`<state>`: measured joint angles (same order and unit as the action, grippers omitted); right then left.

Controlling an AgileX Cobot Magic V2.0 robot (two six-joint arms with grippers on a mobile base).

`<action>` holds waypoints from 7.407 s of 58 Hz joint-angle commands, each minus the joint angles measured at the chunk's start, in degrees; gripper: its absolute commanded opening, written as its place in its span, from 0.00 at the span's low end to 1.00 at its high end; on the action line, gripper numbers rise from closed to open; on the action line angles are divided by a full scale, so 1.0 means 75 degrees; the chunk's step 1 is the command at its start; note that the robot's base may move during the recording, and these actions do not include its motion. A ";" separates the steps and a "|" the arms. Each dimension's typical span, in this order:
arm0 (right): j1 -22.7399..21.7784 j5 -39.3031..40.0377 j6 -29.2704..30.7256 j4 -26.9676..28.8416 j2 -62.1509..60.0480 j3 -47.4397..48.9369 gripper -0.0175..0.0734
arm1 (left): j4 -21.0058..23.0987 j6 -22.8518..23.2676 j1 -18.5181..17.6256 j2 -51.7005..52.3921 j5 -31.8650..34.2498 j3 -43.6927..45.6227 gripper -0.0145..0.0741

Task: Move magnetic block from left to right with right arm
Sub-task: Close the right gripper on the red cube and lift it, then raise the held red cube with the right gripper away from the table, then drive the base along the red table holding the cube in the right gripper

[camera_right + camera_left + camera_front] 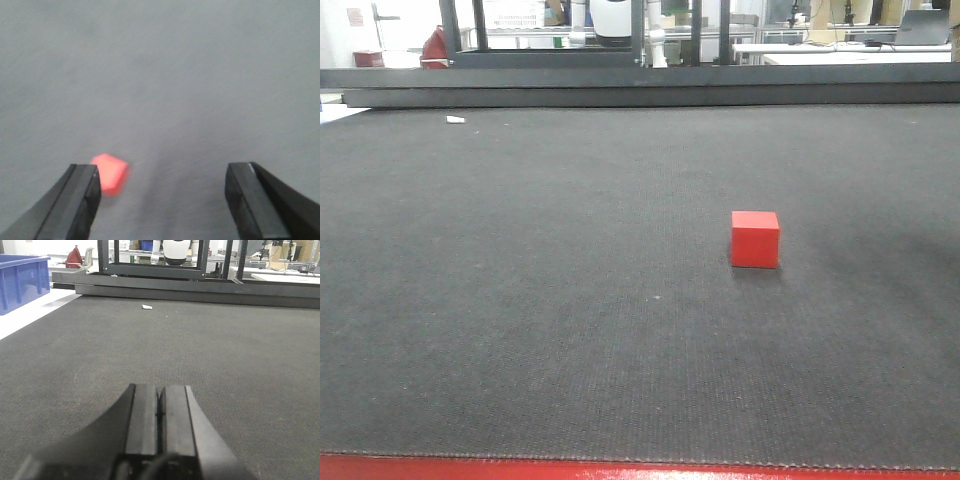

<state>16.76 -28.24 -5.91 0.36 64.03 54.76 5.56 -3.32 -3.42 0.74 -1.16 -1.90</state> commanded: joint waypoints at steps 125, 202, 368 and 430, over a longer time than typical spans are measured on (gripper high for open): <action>-0.1063 -0.1657 -0.0608 -0.1087 0.1115 0.0267 0.25 | 0.0036 0.0045 -0.0028 0.0096 0.0594 -0.0059 0.02; -0.1312 -0.0646 -0.0311 -0.1045 -0.8135 -0.2761 0.25 | 0.0036 0.0045 -0.0028 0.0096 0.0594 -0.0059 0.02; -0.1312 -0.0648 -0.0311 -0.1045 -0.8134 -0.2777 0.25 | 0.0036 0.0045 -0.0028 0.0096 0.0594 -0.0059 0.02; -0.1312 -0.0669 -0.0311 -0.1045 -0.8118 -0.2776 0.25 | 0.0036 0.0045 -0.0430 0.0106 0.0594 -0.0073 0.02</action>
<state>7.15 -38.37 -8.70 -6.89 2.09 32.51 5.56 -3.32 -6.82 0.74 -1.26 -1.90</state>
